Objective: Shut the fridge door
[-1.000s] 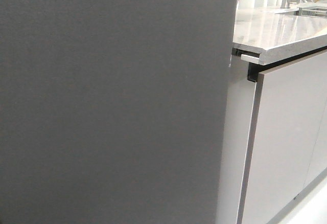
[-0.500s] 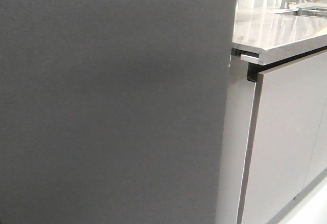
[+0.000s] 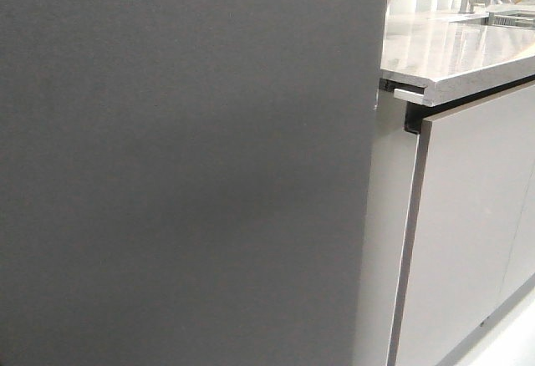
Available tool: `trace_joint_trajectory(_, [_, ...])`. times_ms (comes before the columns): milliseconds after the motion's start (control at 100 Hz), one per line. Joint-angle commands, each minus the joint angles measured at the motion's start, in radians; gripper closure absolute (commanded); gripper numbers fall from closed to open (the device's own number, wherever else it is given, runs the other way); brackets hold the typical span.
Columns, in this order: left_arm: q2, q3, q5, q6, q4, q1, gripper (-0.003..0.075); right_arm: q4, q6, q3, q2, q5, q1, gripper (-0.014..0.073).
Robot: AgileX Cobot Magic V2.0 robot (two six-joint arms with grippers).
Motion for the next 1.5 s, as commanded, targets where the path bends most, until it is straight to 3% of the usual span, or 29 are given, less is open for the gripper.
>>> trace_joint_trajectory(0, [-0.02,0.035,-0.072,-0.005,-0.006,-0.004,0.074,-0.014,0.001,-0.02,0.005,-0.087,-0.007,0.0638])
trace_joint_trajectory(480, [-0.02,0.035,-0.072,-0.005,-0.006,-0.004,0.074,-0.041,-0.002,-0.012,0.001,-0.087,-0.023,0.0638])
trace_joint_trajectory(690, [-0.02,0.035,-0.072,-0.005,-0.006,-0.004,0.074,-0.03,-0.002,0.117,-0.061,-0.172,-0.278,0.0638])
trace_joint_trajectory(810, [-0.02,0.035,-0.072,-0.005,-0.006,-0.004,0.074,-0.025,-0.002,0.242,-0.123,-0.276,-0.453,0.0638])
trace_joint_trajectory(950, [-0.02,0.035,-0.072,-0.005,-0.006,-0.004,0.074,-0.025,-0.002,0.399,-0.2,-0.416,-0.585,0.0638])
trace_joint_trajectory(1240, [-0.02,0.035,-0.072,-0.005,-0.006,-0.004,0.074,-0.024,-0.002,0.681,-0.31,-0.615,-0.651,0.0638])
trace_joint_trajectory(1490, [-0.02,0.035,-0.072,-0.005,-0.006,-0.004,0.074,-0.024,-0.002,0.801,-0.376,-0.692,-0.662,0.0638])
